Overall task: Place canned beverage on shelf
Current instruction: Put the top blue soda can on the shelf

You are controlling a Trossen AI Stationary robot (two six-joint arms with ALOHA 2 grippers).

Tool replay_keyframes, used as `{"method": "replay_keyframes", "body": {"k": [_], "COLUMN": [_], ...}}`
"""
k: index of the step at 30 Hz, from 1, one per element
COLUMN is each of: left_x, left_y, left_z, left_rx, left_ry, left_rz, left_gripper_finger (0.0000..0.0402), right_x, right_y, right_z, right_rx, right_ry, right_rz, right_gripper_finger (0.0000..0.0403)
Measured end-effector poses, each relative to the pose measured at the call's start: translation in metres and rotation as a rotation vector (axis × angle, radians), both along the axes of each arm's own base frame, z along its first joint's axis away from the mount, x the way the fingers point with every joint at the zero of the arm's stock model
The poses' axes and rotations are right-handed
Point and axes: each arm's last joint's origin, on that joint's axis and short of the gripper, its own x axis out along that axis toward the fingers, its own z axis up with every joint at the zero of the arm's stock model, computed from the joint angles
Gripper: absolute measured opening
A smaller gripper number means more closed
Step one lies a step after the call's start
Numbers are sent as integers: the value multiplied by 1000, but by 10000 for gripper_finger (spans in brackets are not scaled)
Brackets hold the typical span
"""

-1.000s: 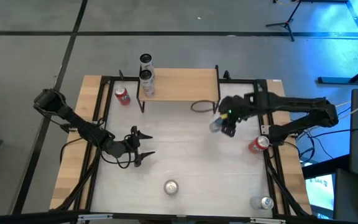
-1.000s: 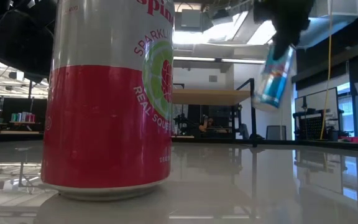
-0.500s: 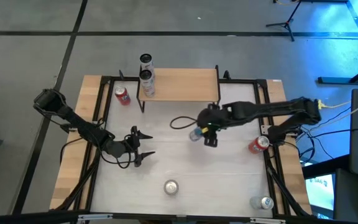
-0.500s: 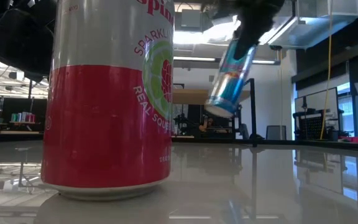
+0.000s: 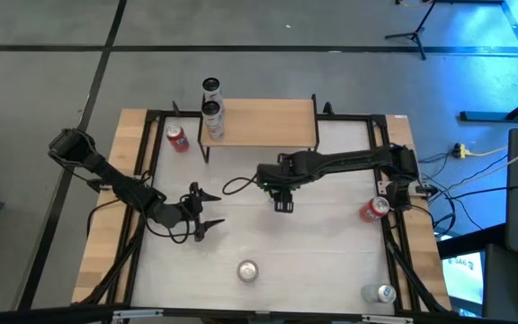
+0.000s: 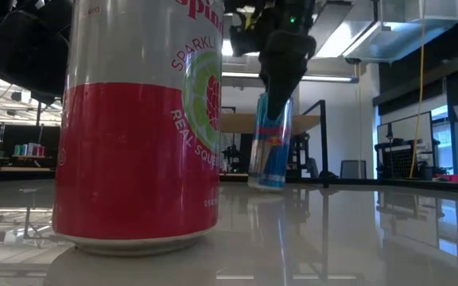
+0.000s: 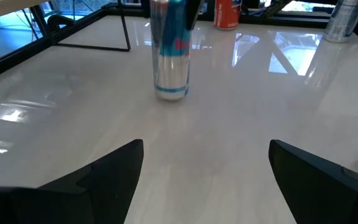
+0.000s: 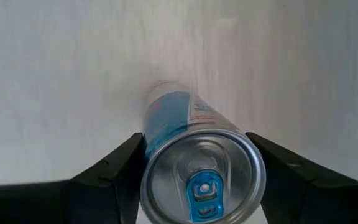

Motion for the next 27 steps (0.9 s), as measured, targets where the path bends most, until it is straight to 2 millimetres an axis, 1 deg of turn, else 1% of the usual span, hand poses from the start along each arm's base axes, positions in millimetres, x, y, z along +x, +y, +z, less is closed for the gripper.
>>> {"method": "replay_keyframes", "body": {"k": [6, 16, 18, 22, 27], "left_x": [0, 0, 0, 0, 0], "left_y": [0, 0, 0, 0, 0], "left_z": [0, 0, 0, 0, -1], "left_rx": [1, 0, 0, 0, 3], "left_ry": [2, 1, 1, 1, 8], "left_rz": [0, 0, 0, 0, 0], "left_gripper_finger": [337, 337, 337, 337, 337], "right_x": [3, 4, 2, -5, -20], "right_y": [-1, -1, -1, -1, 2], "right_z": [-4, -3, 1, 18, 41], "right_rx": [35, 35, 33, 31, 29], "right_ry": [2, -3, -15, -64, -121], "right_rz": [24, 32, 44, 51, 60], "right_gripper_finger": [240, 298, 304, 309, 309]}}
